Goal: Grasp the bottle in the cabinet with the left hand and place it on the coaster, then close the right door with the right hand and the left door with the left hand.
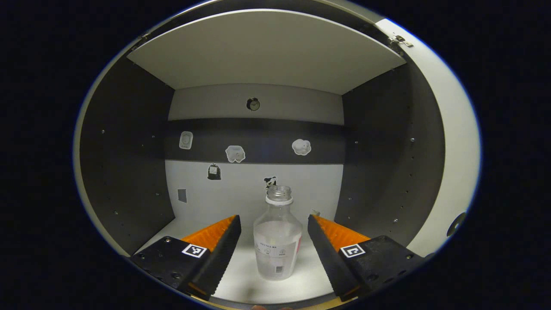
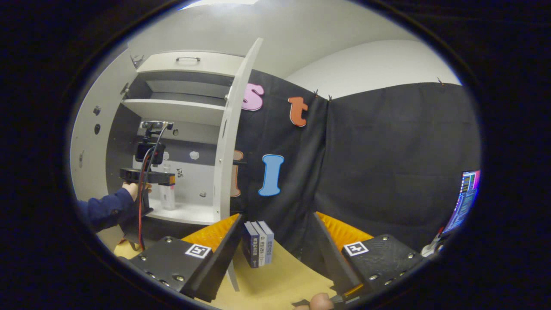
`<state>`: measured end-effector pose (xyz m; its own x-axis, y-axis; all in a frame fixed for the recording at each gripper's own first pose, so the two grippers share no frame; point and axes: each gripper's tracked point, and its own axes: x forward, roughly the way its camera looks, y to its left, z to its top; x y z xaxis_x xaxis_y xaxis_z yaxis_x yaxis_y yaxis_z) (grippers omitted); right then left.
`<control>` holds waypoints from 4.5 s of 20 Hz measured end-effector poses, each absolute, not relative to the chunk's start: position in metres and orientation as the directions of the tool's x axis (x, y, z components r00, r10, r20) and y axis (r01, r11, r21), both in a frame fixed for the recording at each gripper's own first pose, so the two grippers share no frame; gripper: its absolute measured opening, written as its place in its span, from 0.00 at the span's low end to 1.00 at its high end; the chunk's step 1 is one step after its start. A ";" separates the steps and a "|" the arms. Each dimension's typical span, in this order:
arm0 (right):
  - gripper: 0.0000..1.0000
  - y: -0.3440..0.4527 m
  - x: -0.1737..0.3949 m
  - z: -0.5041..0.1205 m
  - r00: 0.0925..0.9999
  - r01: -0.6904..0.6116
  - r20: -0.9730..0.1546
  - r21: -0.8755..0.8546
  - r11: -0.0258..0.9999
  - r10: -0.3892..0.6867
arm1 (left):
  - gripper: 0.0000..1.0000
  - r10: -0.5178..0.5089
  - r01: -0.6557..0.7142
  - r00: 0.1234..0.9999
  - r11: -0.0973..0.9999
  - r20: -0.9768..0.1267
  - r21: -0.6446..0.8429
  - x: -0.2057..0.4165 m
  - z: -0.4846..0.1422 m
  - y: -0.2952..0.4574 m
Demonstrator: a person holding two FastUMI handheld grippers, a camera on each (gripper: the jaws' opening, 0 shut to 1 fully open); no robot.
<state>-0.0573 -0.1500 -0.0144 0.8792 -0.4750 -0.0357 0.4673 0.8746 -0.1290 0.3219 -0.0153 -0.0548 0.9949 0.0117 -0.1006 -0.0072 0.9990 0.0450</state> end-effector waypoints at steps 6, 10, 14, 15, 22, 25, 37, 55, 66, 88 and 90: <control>0.96 -0.147 -0.047 -0.022 0.887 0.452 -0.046 -0.119 0.884 -0.460 | 0.76 0.002 0.006 0.993 0.998 -0.121 0.069 0.334 -0.058 -0.016; 0.96 -0.139 -0.042 -0.024 0.901 0.424 -0.050 -0.098 0.900 -0.430 | 0.76 -0.036 0.040 0.994 0.998 -0.106 0.042 0.323 -0.050 -0.018; 0.96 -0.137 -0.045 -0.025 0.914 0.398 -0.050 -0.086 0.913 -0.403 | 0.74 -0.090 0.093 0.992 0.995 -0.089 0.029 0.293 -0.035 -0.020; 0.96 -0.136 -0.046 -0.025 0.916 0.393 -0.049 -0.085 0.916 -0.397 | 0.74 -0.103 0.105 0.991 0.994 -0.086 0.022 0.284 -0.032 -0.020; 0.96 -0.133 -0.060 -0.025 0.945 0.319 -0.050 -0.082 0.944 -0.324 | 0.74 -0.200 0.196 0.975 0.979 -0.101 -0.053 0.193 -0.033 -0.018; 0.96 -0.125 -0.060 -0.027 0.962 0.263 -0.055 -0.069 0.962 -0.267 | 0.73 -0.220 0.216 0.969 0.975 -0.109 -0.048 0.154 -0.044 -0.010; 0.96 -0.080 -0.048 -0.033 0.992 0.107 -0.068 -0.047 0.993 -0.110 | 0.74 -0.350 0.302 0.895 0.932 -0.277 -0.201 0.026 -0.159 0.009; 0.96 -0.059 -0.047 -0.046 0.993 0.027 -0.116 -0.058 0.998 -0.034 | 0.75 -0.253 0.141 0.835 0.957 -0.489 -0.255 -0.058 -0.330 0.010; 0.96 -0.071 -0.041 -0.056 0.989 0.024 -0.143 -0.051 0.998 -0.032 | 0.77 -0.219 0.161 0.847 0.974 -0.484 -0.160 -0.073 -0.359 -0.006; 0.96 -0.076 -0.031 -0.072 0.987 0.027 -0.161 -0.015 1.000 -0.029 | 0.77 -0.242 0.239 0.772 0.967 -0.588 -0.084 -0.105 -0.344 -0.023; 0.96 -0.078 -0.031 -0.072 0.987 0.029 -0.160 -0.014 0.999 -0.031 | 0.77 -0.230 0.227 0.768 0.971 -0.598 -0.081 -0.104 -0.345 -0.019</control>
